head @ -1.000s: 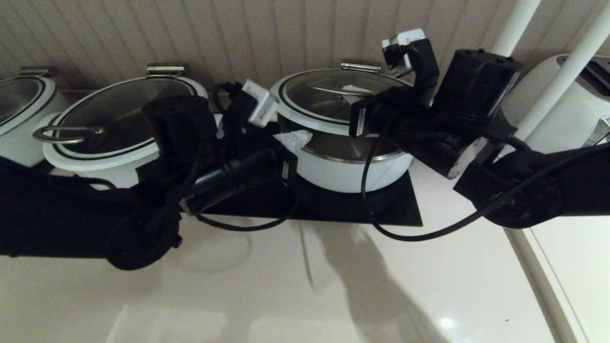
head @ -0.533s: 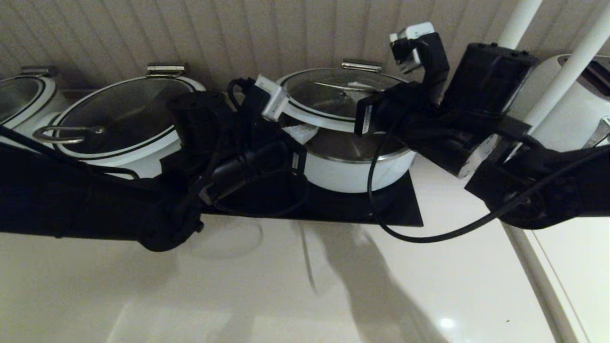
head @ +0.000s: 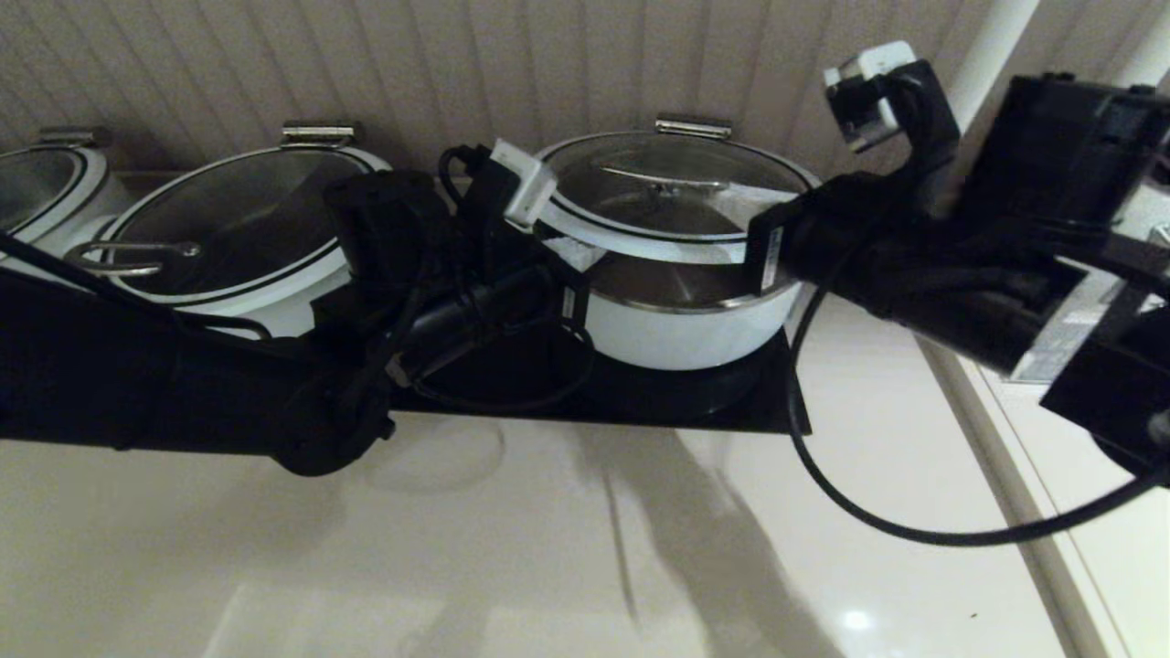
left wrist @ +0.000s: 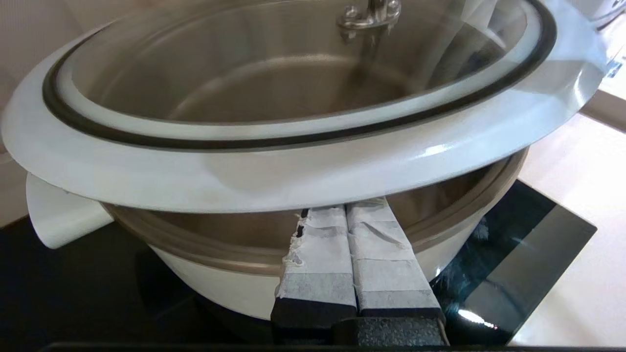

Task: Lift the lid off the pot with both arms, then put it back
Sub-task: Hold the pot lid with the left arm, then open the pot lid completely

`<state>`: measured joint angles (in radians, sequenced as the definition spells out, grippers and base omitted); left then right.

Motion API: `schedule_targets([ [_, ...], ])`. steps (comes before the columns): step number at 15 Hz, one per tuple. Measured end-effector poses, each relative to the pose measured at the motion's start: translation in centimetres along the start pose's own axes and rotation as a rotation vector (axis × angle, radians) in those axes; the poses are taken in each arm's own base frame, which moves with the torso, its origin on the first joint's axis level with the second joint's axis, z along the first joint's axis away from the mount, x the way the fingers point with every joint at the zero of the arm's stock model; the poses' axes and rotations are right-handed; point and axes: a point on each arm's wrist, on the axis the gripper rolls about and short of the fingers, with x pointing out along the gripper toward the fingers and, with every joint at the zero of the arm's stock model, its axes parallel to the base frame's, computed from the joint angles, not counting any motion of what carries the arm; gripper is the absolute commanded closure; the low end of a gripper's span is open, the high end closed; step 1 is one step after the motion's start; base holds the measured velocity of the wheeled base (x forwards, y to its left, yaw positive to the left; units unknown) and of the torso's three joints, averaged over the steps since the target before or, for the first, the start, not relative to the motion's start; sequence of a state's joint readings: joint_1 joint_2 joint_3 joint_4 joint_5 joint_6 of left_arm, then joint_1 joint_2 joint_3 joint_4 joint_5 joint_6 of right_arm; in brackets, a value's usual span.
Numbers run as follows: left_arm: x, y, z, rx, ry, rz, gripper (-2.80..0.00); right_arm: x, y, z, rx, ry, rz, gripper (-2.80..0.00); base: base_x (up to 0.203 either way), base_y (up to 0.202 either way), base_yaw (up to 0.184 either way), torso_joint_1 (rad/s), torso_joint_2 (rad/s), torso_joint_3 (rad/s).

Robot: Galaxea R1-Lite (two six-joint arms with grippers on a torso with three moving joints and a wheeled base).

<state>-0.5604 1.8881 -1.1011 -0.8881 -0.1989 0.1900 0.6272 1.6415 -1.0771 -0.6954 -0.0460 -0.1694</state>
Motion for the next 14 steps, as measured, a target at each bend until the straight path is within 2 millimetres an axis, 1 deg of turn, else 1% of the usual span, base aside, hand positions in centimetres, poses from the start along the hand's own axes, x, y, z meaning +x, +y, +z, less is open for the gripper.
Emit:
schedule_targets([
  [2,0.0,0.0,-0.1,0.002,0.003,-0.001,0.0,-2.5,-0.1,0.1,-0.001,0.035,0.009,0.0,0.0,0.0,0.0,0.0,0.0,0.0],
  [6,0.2,0.0,-0.3,0.025,0.005,-0.002,0.0,-8.5,-0.6,1.1,0.008,0.06,0.011,0.0,0.0,0.0,0.0,0.0,0.0,0.0],
  [7,0.2,0.0,-0.3,0.024,0.006,-0.002,0.0,-9.9,-0.7,1.1,0.01,0.071,0.012,0.0,0.0,0.0,0.0,0.0,0.0,0.0],
  [9,0.3,0.0,-0.4,0.025,0.005,-0.001,0.0,-12.7,-0.6,0.1,0.015,0.114,0.019,0.0,0.0,0.0,0.0,0.0,0.0,0.0],
  [11,0.6,0.1,-0.1,0.027,-0.008,0.002,0.0,-14.7,-0.5,-1.2,0.032,0.144,0.022,0.0,0.0,0.0,0.0,0.0,0.0,0.0],
  [14,1.2,0.5,0.5,0.033,-0.032,0.01,0.0,-16.5,-0.3,-3.1,0.068,0.193,0.027,0.0,0.0,0.0,0.0,0.0,0.0,0.0],
])
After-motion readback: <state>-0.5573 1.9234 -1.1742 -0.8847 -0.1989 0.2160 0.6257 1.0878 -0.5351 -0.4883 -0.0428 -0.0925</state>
